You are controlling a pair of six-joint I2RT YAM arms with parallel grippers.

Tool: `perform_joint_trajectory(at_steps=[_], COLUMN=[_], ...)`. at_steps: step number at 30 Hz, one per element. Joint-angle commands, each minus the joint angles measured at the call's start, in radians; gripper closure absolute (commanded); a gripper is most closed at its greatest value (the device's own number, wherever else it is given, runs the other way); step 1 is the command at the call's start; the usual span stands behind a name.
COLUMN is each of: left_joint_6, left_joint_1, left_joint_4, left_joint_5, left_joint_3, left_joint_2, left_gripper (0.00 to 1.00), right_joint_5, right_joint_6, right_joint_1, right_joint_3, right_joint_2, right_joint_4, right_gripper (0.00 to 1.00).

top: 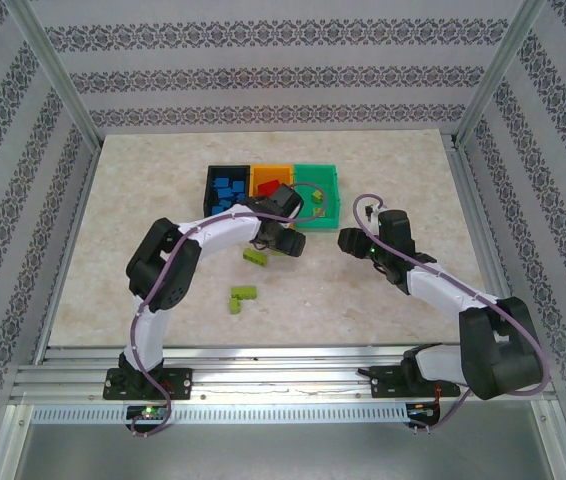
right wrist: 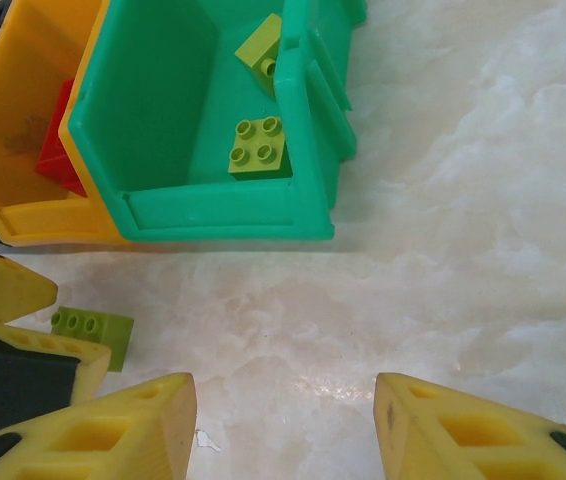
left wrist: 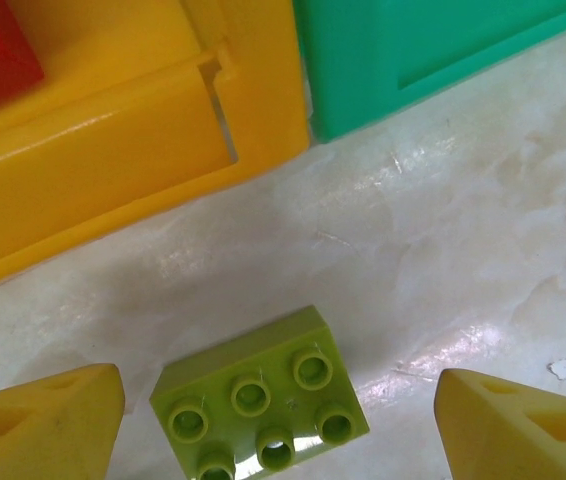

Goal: Sort the legos into containers by color
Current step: Pick up the lego from the center of the table.

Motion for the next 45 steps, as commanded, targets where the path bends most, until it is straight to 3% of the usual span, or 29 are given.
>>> perform_joint_trajectory(at_steps=[1, 14, 22, 35, 45], left_joint_6=[-0.014, -0.023, -0.017, -0.034, -0.021], left_joint_1=[-0.014, -0.024, -0.031, -0.046, -0.046], left_joint_4=[-0.085, -0.121, -0.106, -0.029, -0.023], left_joint_5=[-0.028, -0.032, -0.020, 0.020, 0.027], left_joint_3=[0.042, 0.075, 0.077, 0.109, 0.363], left_joint_2=[0.037, 0.072, 0.057, -0.079, 0.043], left_gripper=[0.20, 0.29, 0.55, 0.57, 0.57], right_joint_5=[0.001, -0.004, 0.005, 0.002, 0.018], right_joint_6=[-0.007, -0.006, -0.010, -0.002, 0.000], right_joint_1=[0.010, 0.019, 0.020, 0.019, 0.015], right_joint_3=[0.001, 0.004, 0.004, -0.002, -0.015], right_joint_2=[0.008, 0.013, 0.010, 0.005, -0.013], right_joint_4=[0.020, 0.023, 0.021, 0.029, 0.037], right_gripper=[0.49, 0.50, 0.49, 0.49, 0.49])
